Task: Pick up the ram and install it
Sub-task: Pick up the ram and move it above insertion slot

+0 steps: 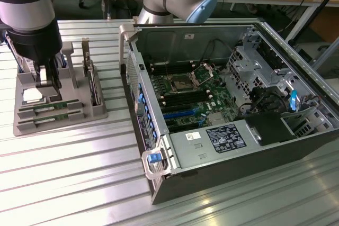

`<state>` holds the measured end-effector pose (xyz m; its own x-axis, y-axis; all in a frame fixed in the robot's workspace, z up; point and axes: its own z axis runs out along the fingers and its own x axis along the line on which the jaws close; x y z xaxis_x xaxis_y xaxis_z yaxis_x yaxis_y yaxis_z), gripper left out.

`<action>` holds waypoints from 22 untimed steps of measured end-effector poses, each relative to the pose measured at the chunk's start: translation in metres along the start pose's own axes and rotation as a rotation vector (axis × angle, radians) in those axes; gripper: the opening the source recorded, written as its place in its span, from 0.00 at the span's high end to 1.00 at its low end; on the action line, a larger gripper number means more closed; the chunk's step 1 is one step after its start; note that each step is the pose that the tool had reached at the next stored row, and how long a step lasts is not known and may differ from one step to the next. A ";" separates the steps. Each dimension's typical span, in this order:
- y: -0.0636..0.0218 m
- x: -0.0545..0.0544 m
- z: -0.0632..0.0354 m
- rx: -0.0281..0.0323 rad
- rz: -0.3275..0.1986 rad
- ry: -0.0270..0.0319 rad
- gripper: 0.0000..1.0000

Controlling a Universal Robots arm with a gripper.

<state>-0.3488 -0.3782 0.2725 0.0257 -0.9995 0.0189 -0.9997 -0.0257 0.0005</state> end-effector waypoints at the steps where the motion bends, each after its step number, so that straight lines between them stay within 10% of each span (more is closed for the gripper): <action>1: 0.0005 0.000 0.0017 0.0000 0.000 0.0000 0.58; 22: 0.0101 0.008 0.0333 0.0000 -0.003 -0.0017 0.58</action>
<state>-0.3587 -0.3867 0.2393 0.0283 -0.9994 0.0173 -0.9996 -0.0283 0.0005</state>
